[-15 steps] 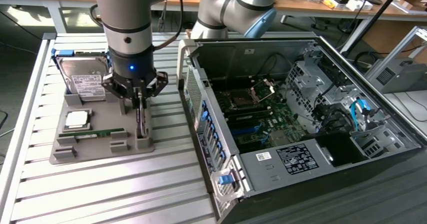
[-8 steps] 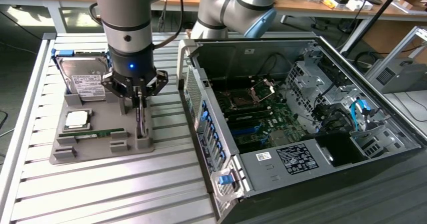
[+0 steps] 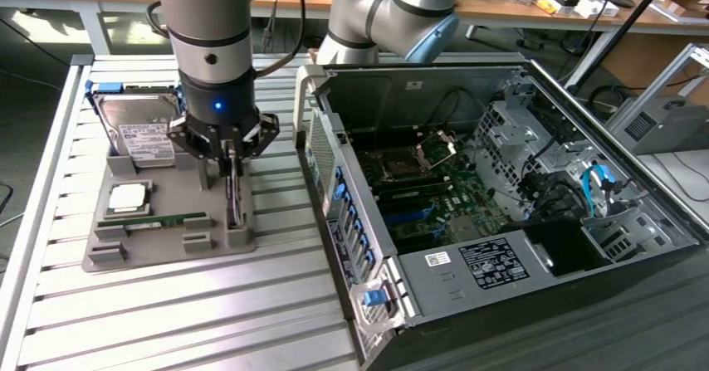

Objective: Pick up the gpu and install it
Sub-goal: 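Pick up the gpu and move the gpu toward the slot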

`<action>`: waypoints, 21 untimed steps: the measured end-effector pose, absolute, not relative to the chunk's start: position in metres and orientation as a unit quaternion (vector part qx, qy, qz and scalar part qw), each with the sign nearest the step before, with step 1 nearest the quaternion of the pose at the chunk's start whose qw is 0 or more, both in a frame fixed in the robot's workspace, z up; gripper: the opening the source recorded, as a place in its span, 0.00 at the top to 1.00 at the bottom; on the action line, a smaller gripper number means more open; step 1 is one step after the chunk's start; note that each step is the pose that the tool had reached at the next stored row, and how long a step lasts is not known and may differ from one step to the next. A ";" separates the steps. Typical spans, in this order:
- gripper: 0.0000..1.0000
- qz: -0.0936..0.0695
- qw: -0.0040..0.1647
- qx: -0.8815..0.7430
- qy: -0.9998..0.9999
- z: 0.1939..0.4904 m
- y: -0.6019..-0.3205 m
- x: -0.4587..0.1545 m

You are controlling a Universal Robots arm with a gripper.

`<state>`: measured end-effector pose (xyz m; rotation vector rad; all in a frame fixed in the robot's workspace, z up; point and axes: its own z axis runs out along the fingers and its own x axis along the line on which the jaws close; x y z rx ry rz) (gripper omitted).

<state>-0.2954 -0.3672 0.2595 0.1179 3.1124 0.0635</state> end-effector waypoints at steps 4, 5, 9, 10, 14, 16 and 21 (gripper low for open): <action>0.73 0.020 0.013 0.038 0.999 0.262 -0.367 -0.295; 0.73 0.020 0.013 0.038 0.999 0.262 -0.367 -0.295; 0.73 0.020 0.013 0.038 0.999 0.264 -0.367 -0.295; 0.73 0.020 0.013 0.038 0.999 0.264 -0.367 -0.295; 0.73 0.020 0.013 0.038 0.999 0.266 -0.367 -0.295; 0.73 0.020 0.013 0.038 0.999 0.267 -0.367 -0.295; 0.73 0.020 0.013 0.038 0.999 0.269 -0.367 -0.295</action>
